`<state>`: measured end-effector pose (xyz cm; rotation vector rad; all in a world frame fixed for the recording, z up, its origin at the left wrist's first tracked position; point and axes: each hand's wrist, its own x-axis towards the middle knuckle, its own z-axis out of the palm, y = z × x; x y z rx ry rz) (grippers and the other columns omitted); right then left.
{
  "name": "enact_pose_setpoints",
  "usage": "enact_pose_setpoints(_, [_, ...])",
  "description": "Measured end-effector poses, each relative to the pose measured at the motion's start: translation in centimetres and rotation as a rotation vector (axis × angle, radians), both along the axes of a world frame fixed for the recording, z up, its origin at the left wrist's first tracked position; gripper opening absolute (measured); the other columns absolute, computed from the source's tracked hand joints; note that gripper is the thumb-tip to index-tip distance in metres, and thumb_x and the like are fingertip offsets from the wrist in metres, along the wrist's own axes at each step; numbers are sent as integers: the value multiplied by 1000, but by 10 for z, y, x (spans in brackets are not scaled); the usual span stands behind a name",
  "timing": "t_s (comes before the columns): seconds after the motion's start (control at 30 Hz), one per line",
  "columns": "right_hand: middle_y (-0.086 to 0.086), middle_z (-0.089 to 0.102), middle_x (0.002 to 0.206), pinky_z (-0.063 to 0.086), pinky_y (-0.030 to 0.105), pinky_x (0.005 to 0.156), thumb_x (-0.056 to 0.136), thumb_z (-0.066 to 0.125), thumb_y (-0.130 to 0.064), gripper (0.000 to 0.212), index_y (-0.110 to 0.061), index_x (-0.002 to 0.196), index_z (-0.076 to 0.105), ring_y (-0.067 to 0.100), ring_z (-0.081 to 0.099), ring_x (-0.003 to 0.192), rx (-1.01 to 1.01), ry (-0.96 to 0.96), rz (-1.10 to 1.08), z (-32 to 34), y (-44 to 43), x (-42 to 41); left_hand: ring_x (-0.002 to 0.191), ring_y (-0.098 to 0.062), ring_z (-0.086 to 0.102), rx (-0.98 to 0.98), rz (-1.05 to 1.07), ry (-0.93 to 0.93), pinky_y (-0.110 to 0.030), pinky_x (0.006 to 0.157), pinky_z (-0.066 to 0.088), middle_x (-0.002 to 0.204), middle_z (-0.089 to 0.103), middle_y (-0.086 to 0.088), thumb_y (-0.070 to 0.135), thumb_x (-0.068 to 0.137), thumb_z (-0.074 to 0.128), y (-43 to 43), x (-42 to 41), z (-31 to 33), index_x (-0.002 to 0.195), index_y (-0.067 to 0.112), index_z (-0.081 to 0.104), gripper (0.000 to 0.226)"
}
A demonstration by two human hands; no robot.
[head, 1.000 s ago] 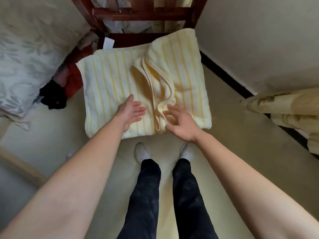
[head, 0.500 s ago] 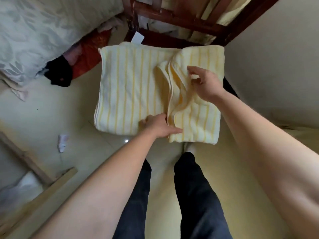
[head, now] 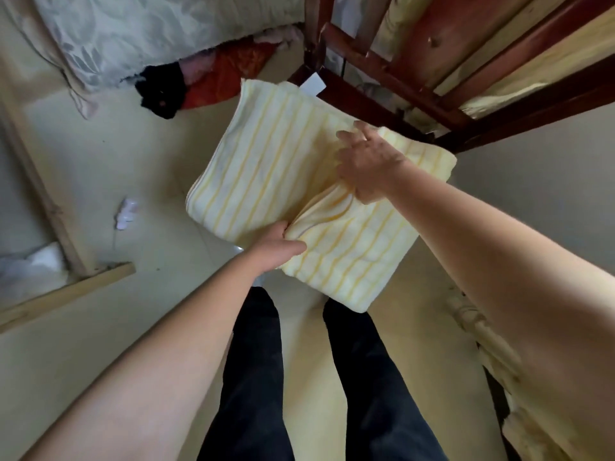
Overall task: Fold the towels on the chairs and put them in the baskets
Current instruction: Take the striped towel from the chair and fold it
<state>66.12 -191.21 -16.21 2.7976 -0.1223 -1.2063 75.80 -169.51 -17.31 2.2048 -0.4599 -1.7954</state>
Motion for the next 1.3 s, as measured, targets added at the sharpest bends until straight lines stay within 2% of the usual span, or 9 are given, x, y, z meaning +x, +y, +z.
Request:
enact_pose_setpoints(0.23, [10, 67, 99, 35, 53, 110, 64, 59, -28, 43, -13, 105, 63, 35, 58, 104, 25, -603, -254, 34, -21, 16, 70, -19, 58, -218, 475, -188, -30, 67, 47, 72, 64, 5, 26, 62, 48, -19, 24, 26, 79, 15, 65, 26])
enact_pose_setpoints(0.37, [19, 45, 144, 20, 52, 120, 74, 63, -37, 75, -16, 143, 44, 40, 39, 136, 16, -730, -541, 24, -2, 53, 92, -33, 60, -153, 309, -573, -37, 78, 47, 98, 68, -14, 30, 78, 49, -8, 64, 11, 92, 9, 62, 28])
enact_pose_setpoints(0.57, [23, 5, 163, 14, 51, 120, 82, 61, -55, 95, -14, 157, 18, 40, 13, 149, -103, -696, -1439, -18, 53, 13, 122, -38, 51, 175, 68, -471, -40, 96, 43, 135, 52, -17, 27, 92, 49, 22, 84, -34, 129, 7, 47, 43])
enact_pose_setpoints(0.67, [14, 23, 160, 24, 47, 118, 75, 73, -61, 108, -16, 156, 19, 34, 27, 146, -120, -619, -2223, -28, 69, -27, 123, -38, 51, 138, 78, -474, -42, 99, 43, 137, 51, -17, 26, 93, 48, 23, 79, -40, 130, 7, 45, 42])
enact_pose_setpoints(0.73, [6, 53, 140, 43, 40, 108, 67, 79, -65, 94, -18, 142, 45, 26, 54, 127, 244, -571, -2603, -27, 75, -53, 122, -39, 51, 136, 73, -507, -41, 98, 42, 137, 51, -17, 25, 94, 48, 20, 75, -40, 129, 5, 46, 41])
enact_pose_setpoints(0.87, [-5, 70, 103, 52, 21, 69, 84, 73, -54, 38, -20, 100, 67, 7, 66, 84, 460, -681, -2491, -19, 75, -91, 120, -38, 53, 140, -7, -489, -41, 97, 44, 136, 52, -16, 25, 93, 48, 15, 62, -37, 130, 6, 45, 41])
enact_pose_setpoints(1.03, [7, 67, 127, 49, 33, 97, 88, 65, -52, 57, -15, 131, 61, 27, 61, 120, -21, -732, -2582, -16, 60, -139, 110, -23, 60, -8, -49, -68, -30, 88, 50, 128, 61, -3, 24, 91, 55, 4, 3, -30, 135, 17, 50, 45])
enact_pose_setpoints(1.13, [15, 51, 144, 41, 36, 107, 90, 64, -47, 67, -9, 142, 46, 32, 47, 135, -103, -541, -2514, -15, 49, -155, 105, -25, 62, -72, -114, -103, -37, 90, 52, 118, 65, -4, 21, 89, 60, -2, -26, -34, 123, 15, 56, 35])
enact_pose_setpoints(1.3, [25, 1, 163, 11, 56, 120, 77, 67, -8, 104, -23, 158, 5, 45, 7, 149, -277, -596, -1431, -2, 39, -115, 87, -28, 60, -210, -280, -356, -33, 69, 46, 100, 61, 0, 31, 83, 64, 3, -29, -25, 105, 18, 51, 29])
